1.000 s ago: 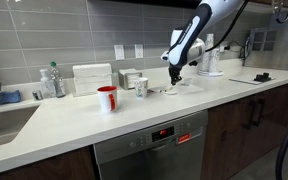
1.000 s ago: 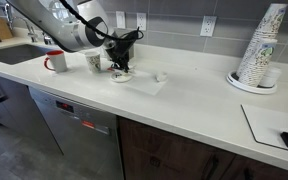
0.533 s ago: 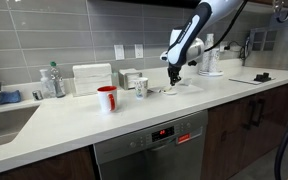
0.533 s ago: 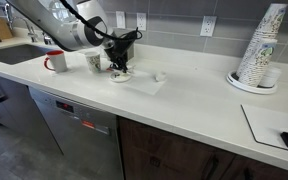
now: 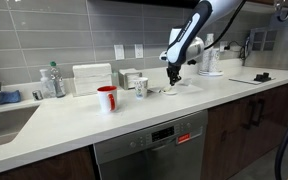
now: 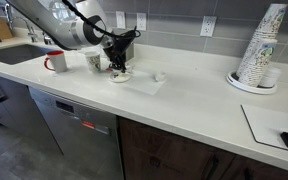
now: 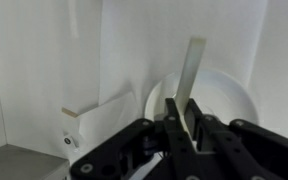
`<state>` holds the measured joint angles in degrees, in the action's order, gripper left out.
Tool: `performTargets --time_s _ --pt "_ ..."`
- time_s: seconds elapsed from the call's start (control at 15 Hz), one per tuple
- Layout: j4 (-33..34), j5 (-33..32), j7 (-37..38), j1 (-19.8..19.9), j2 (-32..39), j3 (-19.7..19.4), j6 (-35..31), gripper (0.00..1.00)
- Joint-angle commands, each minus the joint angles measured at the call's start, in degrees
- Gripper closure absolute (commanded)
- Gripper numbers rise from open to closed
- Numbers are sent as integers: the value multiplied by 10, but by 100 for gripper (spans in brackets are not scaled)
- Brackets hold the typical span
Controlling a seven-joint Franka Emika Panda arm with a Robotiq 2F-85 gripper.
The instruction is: Use the plastic spoon to get some of the contents from the white and put the contents into the small mug
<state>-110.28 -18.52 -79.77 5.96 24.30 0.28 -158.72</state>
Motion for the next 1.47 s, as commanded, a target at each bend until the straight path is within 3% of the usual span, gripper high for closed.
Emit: performTargets --time_s 0.0,0.4,0.73,1.4 --pt "-27 1 -38 10 -16 12 22 96" --pt "-31 38 -105 30 -21 37 42 96" --pt "-15 109 -181 56 -12 62 80 96" --pt "31 221 -284 78 11 67 165 96"
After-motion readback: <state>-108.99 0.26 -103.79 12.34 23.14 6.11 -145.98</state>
